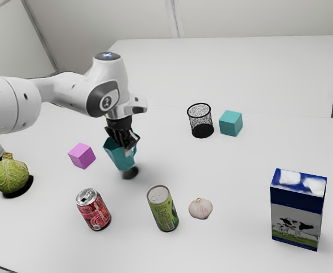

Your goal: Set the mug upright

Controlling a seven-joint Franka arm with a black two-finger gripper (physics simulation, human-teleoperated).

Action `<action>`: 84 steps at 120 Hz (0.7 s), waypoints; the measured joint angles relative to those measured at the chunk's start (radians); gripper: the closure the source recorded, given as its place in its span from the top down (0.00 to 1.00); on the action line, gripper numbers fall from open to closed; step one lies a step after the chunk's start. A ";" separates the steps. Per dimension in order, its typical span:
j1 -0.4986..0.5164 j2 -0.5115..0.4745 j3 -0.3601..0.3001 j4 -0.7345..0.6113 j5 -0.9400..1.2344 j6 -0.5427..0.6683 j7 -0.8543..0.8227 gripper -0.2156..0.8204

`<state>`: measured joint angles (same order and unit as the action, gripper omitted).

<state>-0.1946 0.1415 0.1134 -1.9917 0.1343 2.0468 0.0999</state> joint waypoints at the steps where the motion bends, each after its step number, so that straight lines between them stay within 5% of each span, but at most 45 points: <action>1: 0.001 0.001 -0.001 0.001 0.001 0.000 -0.003 0.04; 84: 0.003 0.074 -0.050 0.025 -0.053 0.018 -0.182 0.04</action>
<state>-0.1919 0.2152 0.0629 -1.9670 0.0808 2.0649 -0.0826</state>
